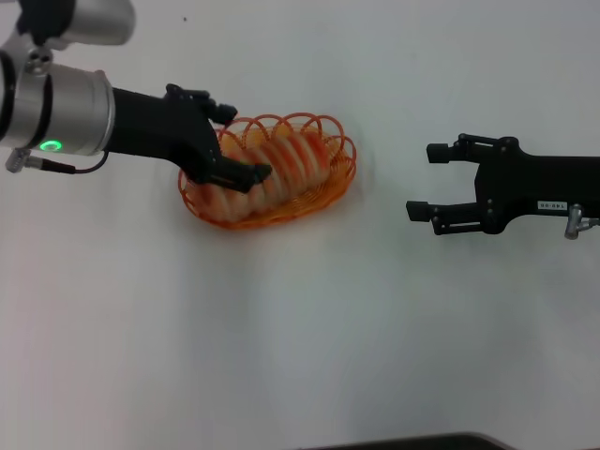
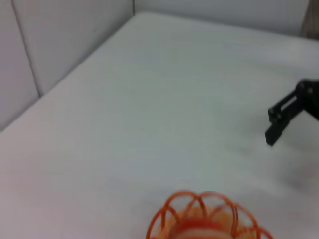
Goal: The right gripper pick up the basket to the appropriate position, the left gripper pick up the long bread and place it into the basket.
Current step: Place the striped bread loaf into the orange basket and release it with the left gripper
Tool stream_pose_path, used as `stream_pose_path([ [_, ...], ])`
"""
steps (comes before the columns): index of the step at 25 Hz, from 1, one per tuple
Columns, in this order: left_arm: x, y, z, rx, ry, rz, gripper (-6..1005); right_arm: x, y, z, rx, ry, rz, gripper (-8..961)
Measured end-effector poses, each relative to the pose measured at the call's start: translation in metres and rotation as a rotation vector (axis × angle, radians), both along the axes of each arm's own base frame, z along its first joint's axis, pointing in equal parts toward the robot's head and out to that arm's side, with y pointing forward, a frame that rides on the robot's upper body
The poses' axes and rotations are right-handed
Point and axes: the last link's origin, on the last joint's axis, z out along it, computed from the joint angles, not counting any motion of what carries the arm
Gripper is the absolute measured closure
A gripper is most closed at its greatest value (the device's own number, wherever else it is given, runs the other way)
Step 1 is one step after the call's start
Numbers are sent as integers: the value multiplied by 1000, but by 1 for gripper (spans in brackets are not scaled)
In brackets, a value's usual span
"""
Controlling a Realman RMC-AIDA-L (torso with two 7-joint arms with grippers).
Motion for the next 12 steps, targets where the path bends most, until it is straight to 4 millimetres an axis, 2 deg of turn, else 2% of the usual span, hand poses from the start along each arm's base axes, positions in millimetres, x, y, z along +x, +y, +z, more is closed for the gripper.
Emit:
stream_pose_path([
  [5,-15,-6,24,66,-221,36,142,0,0,0,2,-2,6,29],
  [6,-15,-6,24,66,-221,36,122,0,1,0,2,-3,6,29],
  [7,-36,-19,40,76,-361,37,103,0,1,1,2,-3,7,29],
  [10,-58,-35,51,58,-445,36,64,-1,1,1,2,-3,8,29],
  [12,-81,-49,60,50,-495,64,51,-1,1,2,2,-4,12,29],
])
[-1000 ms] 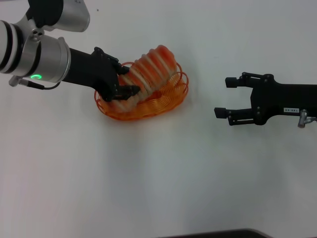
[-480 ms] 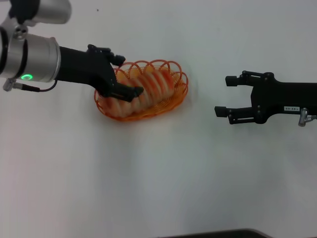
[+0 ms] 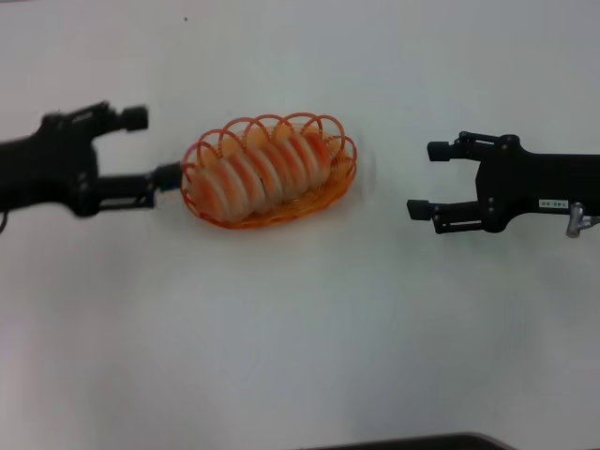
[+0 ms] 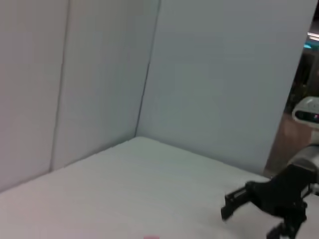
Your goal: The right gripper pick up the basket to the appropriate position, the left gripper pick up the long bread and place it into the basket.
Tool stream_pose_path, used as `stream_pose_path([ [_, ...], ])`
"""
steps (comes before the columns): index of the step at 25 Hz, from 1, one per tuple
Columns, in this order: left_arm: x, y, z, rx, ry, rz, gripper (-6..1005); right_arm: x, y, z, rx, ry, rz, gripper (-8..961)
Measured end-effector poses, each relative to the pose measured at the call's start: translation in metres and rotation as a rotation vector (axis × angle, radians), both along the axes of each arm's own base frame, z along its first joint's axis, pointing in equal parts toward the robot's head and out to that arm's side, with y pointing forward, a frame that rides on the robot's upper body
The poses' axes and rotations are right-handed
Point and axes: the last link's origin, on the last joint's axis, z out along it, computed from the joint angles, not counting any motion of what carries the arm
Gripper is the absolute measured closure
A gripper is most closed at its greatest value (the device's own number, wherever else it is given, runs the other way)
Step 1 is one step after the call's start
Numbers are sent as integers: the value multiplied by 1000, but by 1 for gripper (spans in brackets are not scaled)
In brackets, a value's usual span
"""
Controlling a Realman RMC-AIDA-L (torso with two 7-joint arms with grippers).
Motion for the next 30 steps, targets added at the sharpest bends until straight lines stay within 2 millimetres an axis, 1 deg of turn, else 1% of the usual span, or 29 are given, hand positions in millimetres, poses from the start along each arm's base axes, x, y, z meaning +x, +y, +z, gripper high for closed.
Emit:
stream_pose_path([
  [2,-23,-11,4,-8,-2,48,52,0,0,0,0,-1,2,29],
  [5,-53,-31,0,-4,12,110,52,-1,2,0,4,-4,5,29],
  [8,-66,-44,-6,17,26,129,53,-1,4,0,11,-10,8,29],
  [11,-70,-53,-16,6,38,133,53,-2,6,0,16,-15,16,29],
  [16,-79,-57,-32,-14,112,168,53,-2,7,-1,16,-27,22,29],
  [23,-74,-55,-36,-9,97,160,53,-1,8,-2,20,-35,18,29],
  [30,-71,-53,-36,-5,92,152,53,0,6,-3,16,-31,11,29],
])
